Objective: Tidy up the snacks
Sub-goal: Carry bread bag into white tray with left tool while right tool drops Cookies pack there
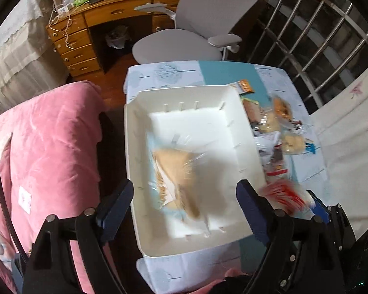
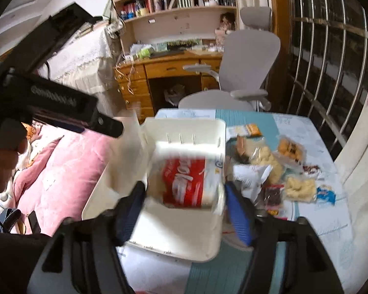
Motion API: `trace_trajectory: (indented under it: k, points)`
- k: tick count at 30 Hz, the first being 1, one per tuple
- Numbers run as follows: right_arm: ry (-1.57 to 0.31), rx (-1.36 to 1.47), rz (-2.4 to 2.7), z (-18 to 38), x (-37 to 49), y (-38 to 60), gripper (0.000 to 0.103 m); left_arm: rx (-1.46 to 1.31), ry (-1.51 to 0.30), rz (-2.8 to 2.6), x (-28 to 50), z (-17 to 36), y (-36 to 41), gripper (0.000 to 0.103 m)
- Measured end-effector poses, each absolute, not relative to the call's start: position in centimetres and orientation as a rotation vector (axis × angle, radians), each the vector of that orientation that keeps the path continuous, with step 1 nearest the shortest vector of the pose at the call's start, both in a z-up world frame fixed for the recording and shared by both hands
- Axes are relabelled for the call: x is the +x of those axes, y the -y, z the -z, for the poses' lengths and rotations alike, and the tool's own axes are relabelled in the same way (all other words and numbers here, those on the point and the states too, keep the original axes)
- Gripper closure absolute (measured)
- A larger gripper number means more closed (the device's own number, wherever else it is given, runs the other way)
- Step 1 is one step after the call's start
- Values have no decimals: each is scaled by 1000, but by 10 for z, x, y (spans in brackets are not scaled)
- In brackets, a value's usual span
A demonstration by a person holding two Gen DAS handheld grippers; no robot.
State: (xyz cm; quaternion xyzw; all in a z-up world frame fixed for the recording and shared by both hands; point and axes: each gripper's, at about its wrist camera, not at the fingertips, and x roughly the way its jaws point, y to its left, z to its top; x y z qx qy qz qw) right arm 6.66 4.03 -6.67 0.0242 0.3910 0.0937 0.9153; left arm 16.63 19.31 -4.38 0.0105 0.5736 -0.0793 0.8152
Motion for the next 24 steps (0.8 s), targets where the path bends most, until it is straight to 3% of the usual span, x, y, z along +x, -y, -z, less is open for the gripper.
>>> trace_trajectory:
  k: [10, 24]
  points:
    - [-858, 92, -153, 82, 69, -40, 32, -16, -1247, 182, 167, 56, -201, 18]
    - [-934, 123, -42, 100, 57, 23, 32, -2, -1222, 319, 134, 74, -138, 18]
